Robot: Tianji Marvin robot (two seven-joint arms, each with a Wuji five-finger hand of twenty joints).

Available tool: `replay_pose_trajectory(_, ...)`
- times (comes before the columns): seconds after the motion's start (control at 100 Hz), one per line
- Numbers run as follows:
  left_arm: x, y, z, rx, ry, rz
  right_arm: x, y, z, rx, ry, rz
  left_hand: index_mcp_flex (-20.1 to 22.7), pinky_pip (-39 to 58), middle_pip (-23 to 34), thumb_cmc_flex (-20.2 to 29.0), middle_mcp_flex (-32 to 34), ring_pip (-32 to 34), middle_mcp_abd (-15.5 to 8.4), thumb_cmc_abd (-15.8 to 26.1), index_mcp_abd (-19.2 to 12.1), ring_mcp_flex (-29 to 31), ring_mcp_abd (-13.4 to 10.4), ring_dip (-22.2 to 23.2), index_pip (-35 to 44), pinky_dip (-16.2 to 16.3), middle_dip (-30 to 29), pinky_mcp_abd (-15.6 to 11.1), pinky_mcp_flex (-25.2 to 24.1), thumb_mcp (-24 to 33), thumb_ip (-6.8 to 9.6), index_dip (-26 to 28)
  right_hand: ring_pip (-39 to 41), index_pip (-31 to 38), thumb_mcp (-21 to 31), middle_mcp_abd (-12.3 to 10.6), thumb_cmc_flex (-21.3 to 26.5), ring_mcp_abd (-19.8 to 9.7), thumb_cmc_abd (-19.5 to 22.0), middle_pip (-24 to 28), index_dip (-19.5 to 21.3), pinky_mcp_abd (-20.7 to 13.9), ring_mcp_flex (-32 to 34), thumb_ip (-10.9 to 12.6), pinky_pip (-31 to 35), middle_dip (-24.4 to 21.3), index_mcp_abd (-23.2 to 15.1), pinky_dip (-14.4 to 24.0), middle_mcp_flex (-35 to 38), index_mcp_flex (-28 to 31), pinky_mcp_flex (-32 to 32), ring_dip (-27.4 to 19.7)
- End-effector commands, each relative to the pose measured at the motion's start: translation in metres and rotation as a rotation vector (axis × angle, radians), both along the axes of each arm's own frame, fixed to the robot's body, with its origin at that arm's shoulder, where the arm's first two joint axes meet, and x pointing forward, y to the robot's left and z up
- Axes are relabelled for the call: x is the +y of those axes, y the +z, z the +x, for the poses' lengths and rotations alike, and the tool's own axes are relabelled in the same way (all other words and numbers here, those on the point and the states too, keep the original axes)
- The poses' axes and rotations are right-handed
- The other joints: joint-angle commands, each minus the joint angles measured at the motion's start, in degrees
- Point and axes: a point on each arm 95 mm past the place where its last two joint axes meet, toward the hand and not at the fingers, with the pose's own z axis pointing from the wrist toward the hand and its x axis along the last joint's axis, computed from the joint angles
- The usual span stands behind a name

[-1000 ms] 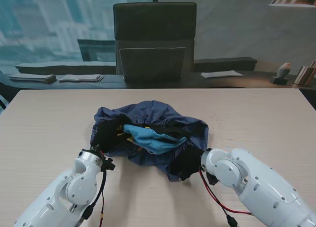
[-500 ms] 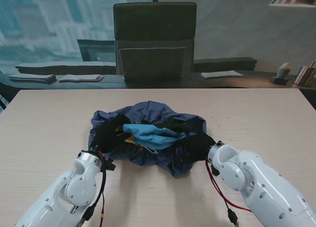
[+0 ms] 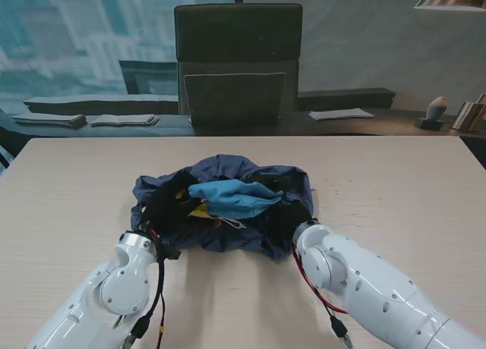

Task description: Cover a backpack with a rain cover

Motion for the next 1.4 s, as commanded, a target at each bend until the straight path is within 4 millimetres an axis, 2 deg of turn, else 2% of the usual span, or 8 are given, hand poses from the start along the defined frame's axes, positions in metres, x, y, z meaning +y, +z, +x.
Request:
replay_pose_trajectory(0.0,-0.006,0.006,-0.001,-0.01,-0.02,-0.02,0.015,-0.004,-0.001,-0.046,0.018,0.013,0.91,2.44,4.53,2.71,2.97,1.58,-2.57,3.04,-0.12,2.93,0.22,0.55,5.61,1.27,1.88,0.04,0.18,5.06,1.46,3.46,1.54,1.55,0.04,0.33,2.91,1.0,-0.56,-0.16,0.71,1.4,4.8,0.45,3.44,-1.82,-2.29,1.26,3.31,-0.68,3.94,-0.6)
replay_pose_trajectory(0.26,-0.005,0.006,-0.001,-0.005,-0.022,-0.026,0.027,-0.01,0.009,-0.036,-0.036,-0.033,0.97,2.4,4.56,2.77,2.94,1.85,-2.69,3.02,-0.12,2.76,0.22,0.76,5.59,1.21,2.32,-0.09,0.36,5.15,1.56,3.65,2.96,0.68,12.3,0.46,-5.55,1.78,-16.05,1.93,0.01,3.6,11.83,0.14,7.09,-2.28,0.94,-0.96,5.56,-3.14,11.87,-1.55)
replay_pose_trajectory(0.46,-0.004,0.006,-0.001,-0.008,-0.023,-0.021,0.028,-0.01,0.016,0.021,-0.057,-0.075,1.05,2.36,4.42,2.77,3.01,1.84,-2.65,2.96,-0.22,2.7,0.21,0.81,5.55,1.19,2.45,-0.34,0.21,5.13,1.63,3.7,4.15,2.34,2.12,-0.69,-5.29,1.07,-16.15,3.04,-0.45,2.93,12.0,-0.49,6.7,-0.8,8.98,-0.53,5.17,-4.87,10.6,-1.11)
replay_pose_trajectory(0.7,-0.005,0.005,0.0,-0.006,-0.03,-0.018,0.027,-0.007,0.018,0.083,-0.037,-0.118,1.2,2.05,4.15,2.62,3.06,1.73,-2.8,2.83,-0.52,2.58,0.0,0.81,5.48,1.06,2.53,-0.66,-0.33,5.22,1.76,3.58,7.2,5.02,1.99,-0.46,-8.07,-1.14,-19.57,5.76,3.77,2.57,9.75,-1.4,5.03,3.55,12.97,0.2,3.29,12.24,7.14,0.85)
replay_pose_trajectory(0.9,-0.005,0.003,0.002,-0.002,-0.037,0.004,0.021,-0.005,0.015,0.111,-0.012,-0.153,1.55,1.59,3.79,2.34,3.2,1.52,-2.84,2.46,-0.88,2.43,-0.07,0.73,5.46,0.87,2.53,-0.92,-0.89,5.5,1.98,3.33,7.64,8.37,2.77,-0.43,-10.33,-2.97,-20.59,6.28,18.2,0.61,1.64,-1.99,3.08,8.81,8.76,2.25,-4.24,27.33,1.88,2.46)
replay_pose_trajectory(1.02,-0.007,-0.001,0.005,-0.004,-0.067,0.085,0.017,-0.004,0.011,0.144,0.022,-0.161,1.75,1.36,3.29,1.95,3.17,1.36,-2.89,2.32,-1.33,1.97,-0.35,0.71,5.45,0.84,2.65,-1.48,-2.01,5.77,2.19,3.01,6.62,15.77,1.26,-1.32,-6.93,-4.97,-23.71,4.36,22.68,-2.53,-9.55,-11.07,0.46,8.27,4.53,2.46,-14.6,34.21,-6.44,3.79)
replay_pose_trajectory(1.16,-0.018,-0.011,0.012,0.025,-0.129,0.158,0.012,-0.001,0.006,0.16,0.121,-0.172,1.9,0.95,2.77,1.7,3.1,0.83,-2.74,2.03,-1.67,1.75,-0.36,0.44,5.49,0.69,2.55,-1.82,-2.73,6.22,2.49,2.84,0.17,20.44,6.36,-5.75,-2.52,-7.77,-28.58,-0.83,25.29,-4.51,-17.72,-11.88,-2.01,1.52,0.31,1.85,-18.36,39.67,-12.28,1.95)
replay_pose_trajectory(1.39,-0.024,-0.027,0.02,0.06,-0.228,0.364,0.004,0.007,0.001,0.138,0.224,-0.108,2.29,-0.55,0.56,-0.59,3.0,-0.66,-5.6,2.21,-5.5,1.09,-2.83,-0.28,4.7,0.15,1.84,-1.77,-5.47,6.59,2.89,1.7,-7.14,19.87,13.76,-4.22,2.14,-8.44,-32.01,-7.41,33.17,-2.44,-6.75,-11.29,-3.28,-7.94,-2.97,-1.75,12.12,42.24,-9.52,-2.33)
